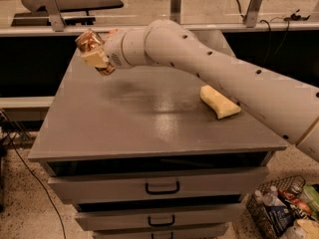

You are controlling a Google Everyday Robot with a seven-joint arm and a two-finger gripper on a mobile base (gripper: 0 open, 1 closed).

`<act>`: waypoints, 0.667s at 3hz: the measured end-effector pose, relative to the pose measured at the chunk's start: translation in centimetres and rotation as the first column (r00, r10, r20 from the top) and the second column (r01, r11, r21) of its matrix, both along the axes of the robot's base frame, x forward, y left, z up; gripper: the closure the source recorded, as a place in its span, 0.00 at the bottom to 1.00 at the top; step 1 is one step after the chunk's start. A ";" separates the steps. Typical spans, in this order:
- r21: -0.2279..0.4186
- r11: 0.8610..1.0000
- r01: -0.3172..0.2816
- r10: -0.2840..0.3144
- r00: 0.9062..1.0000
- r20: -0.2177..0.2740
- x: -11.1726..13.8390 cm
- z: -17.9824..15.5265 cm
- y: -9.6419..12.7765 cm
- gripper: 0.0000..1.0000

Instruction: Place orange can upright

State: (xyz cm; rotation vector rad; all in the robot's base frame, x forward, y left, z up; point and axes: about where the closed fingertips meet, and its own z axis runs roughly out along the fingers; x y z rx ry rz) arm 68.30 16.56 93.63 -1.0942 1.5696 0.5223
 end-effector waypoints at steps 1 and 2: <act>0.068 0.998 -0.005 0.004 1.000 0.006 -0.2 0.1 0.8 1.00; 0.190 0.982 -0.003 0.001 1.000 0.013 -0.8 0.2 1.7 1.00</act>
Offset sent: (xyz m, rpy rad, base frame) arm -0.0183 0.0258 0.0147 0.3848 -0.0355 -0.0075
